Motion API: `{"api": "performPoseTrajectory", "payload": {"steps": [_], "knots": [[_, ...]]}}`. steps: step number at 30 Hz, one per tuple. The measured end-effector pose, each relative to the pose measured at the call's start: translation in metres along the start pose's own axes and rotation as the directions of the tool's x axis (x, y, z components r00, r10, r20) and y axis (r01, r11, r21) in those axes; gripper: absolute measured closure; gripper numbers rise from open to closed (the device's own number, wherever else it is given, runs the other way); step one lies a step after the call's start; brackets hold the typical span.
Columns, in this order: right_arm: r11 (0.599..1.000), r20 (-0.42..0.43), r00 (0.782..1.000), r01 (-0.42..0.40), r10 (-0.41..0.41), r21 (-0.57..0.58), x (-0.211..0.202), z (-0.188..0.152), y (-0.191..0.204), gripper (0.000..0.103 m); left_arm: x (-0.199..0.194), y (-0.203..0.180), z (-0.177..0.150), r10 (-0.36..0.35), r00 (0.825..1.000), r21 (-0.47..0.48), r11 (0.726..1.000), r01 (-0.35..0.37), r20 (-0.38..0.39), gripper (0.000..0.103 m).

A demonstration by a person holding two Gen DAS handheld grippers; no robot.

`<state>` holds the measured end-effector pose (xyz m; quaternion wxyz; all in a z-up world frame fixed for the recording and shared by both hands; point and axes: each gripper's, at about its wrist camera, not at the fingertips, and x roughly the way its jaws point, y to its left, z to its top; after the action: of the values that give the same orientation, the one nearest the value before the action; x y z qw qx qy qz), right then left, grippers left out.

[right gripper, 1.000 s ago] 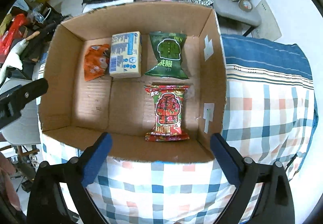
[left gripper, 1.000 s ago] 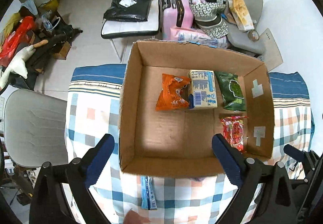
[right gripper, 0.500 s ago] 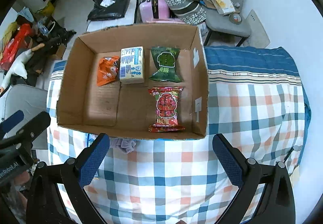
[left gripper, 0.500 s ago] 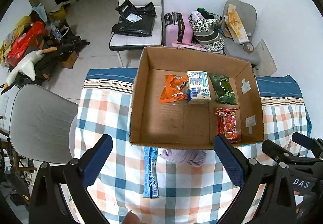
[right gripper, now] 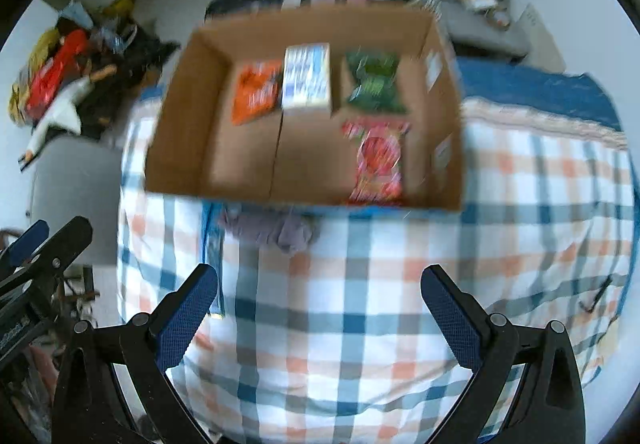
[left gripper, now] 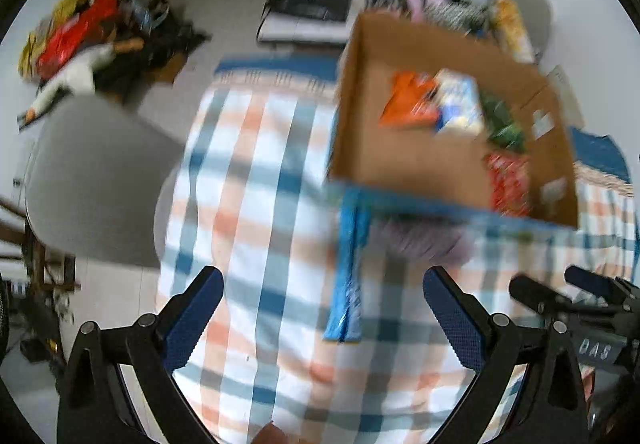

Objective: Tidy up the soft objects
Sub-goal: 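Grasp the blue snack stick with the left tool while the right tool grasps the pink sock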

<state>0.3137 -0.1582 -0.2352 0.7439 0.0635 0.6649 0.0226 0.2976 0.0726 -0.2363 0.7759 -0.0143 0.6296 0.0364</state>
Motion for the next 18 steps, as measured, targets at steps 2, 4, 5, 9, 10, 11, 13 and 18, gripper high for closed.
{"api": "performPoseTrajectory", "payload": {"steps": [2,4,5,9,10,11,13,18], "knots": [[0.999,-0.037,0.999,-0.030,0.029,-0.012,0.025,-0.003,0.007,0.000,0.024,0.011,-0.011,0.014,0.999,-0.028,0.999,-0.015,-0.049,0.001],[0.999,-0.056,0.998,-0.034,0.032,-0.028,0.051,-0.006,0.015,0.000,0.042,0.018,-0.020,0.030,0.996,-0.044,0.998,-0.034,-0.085,0.001],[0.998,-0.057,0.998,-0.033,0.031,-0.049,0.065,-0.007,0.021,0.000,0.051,0.022,-0.024,0.034,0.994,-0.050,0.998,-0.040,-0.105,0.001],[1.000,-0.087,0.996,-0.006,0.003,-0.029,0.113,-0.003,0.026,0.000,0.076,0.034,-0.037,0.041,0.987,-0.078,0.996,-0.053,-0.153,0.001],[1.000,-0.099,0.995,-0.017,0.016,-0.005,0.123,-0.001,0.024,0.001,0.081,0.037,-0.039,0.039,0.986,-0.087,0.995,-0.053,-0.161,0.001],[0.999,-0.106,0.994,-0.024,0.026,0.024,0.131,0.000,0.020,0.004,0.085,0.039,-0.040,0.038,0.985,-0.094,0.994,-0.054,-0.168,0.001],[0.997,-0.111,0.993,-0.035,0.043,0.071,0.146,0.001,0.014,0.017,0.091,0.041,-0.041,0.039,0.983,-0.096,0.994,-0.057,-0.179,0.001],[0.986,-0.113,0.992,-0.035,0.054,0.163,0.167,-0.002,0.006,0.089,0.103,0.037,-0.041,0.046,0.979,-0.079,0.995,-0.063,-0.199,0.001]]}}
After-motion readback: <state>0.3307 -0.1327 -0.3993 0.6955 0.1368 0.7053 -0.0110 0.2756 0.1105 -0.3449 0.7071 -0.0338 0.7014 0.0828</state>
